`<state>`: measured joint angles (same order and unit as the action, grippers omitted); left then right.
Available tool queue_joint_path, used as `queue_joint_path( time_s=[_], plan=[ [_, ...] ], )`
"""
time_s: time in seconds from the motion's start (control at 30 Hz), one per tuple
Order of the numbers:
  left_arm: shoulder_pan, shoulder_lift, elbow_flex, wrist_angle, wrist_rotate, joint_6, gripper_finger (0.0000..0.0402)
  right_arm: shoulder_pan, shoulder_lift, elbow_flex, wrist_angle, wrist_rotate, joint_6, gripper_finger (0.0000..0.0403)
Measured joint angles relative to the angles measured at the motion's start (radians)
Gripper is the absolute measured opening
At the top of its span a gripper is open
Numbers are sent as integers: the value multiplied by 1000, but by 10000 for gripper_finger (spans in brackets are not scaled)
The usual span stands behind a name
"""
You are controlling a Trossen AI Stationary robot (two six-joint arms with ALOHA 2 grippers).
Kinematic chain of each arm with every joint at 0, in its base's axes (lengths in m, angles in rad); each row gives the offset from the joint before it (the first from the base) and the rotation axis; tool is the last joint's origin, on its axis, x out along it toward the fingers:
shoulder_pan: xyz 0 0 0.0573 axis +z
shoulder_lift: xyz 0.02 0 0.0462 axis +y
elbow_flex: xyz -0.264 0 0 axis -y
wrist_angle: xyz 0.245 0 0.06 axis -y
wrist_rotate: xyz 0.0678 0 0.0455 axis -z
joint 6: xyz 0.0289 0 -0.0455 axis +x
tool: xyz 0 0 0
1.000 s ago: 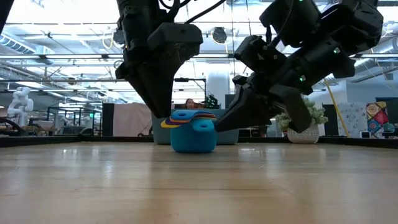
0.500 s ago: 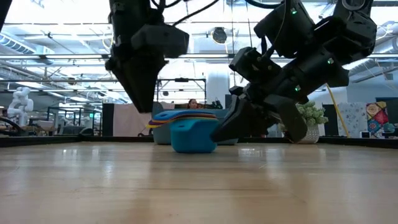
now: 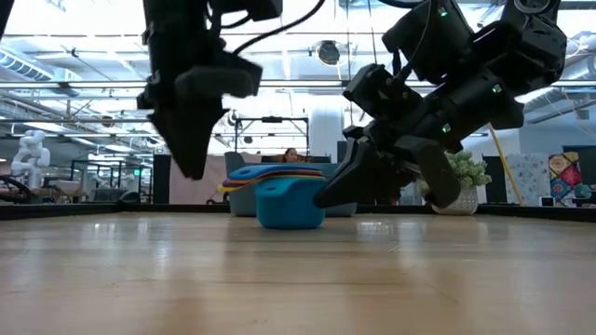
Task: Nest measuring cups in basket
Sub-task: Stack the blue measuring cup on top of the orange measuring cup
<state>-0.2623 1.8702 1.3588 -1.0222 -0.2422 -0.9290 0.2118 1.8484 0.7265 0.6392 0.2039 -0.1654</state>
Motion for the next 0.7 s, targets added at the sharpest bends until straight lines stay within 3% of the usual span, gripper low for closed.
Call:
queue_joint_path(
  time_s=[0.3, 0.47, 0.7],
  plan=[
    [5, 0, -73, 222, 24, -16, 90, 2, 0, 0, 1, 0, -3, 0],
    [17, 0, -77, 239, 22, -13, 16, 2, 0, 0, 1, 0, 3, 0],
    [19, 0, -77, 267, 23, -11, 4, 2, 0, 0, 9, 0, 4, 0]
  ],
)
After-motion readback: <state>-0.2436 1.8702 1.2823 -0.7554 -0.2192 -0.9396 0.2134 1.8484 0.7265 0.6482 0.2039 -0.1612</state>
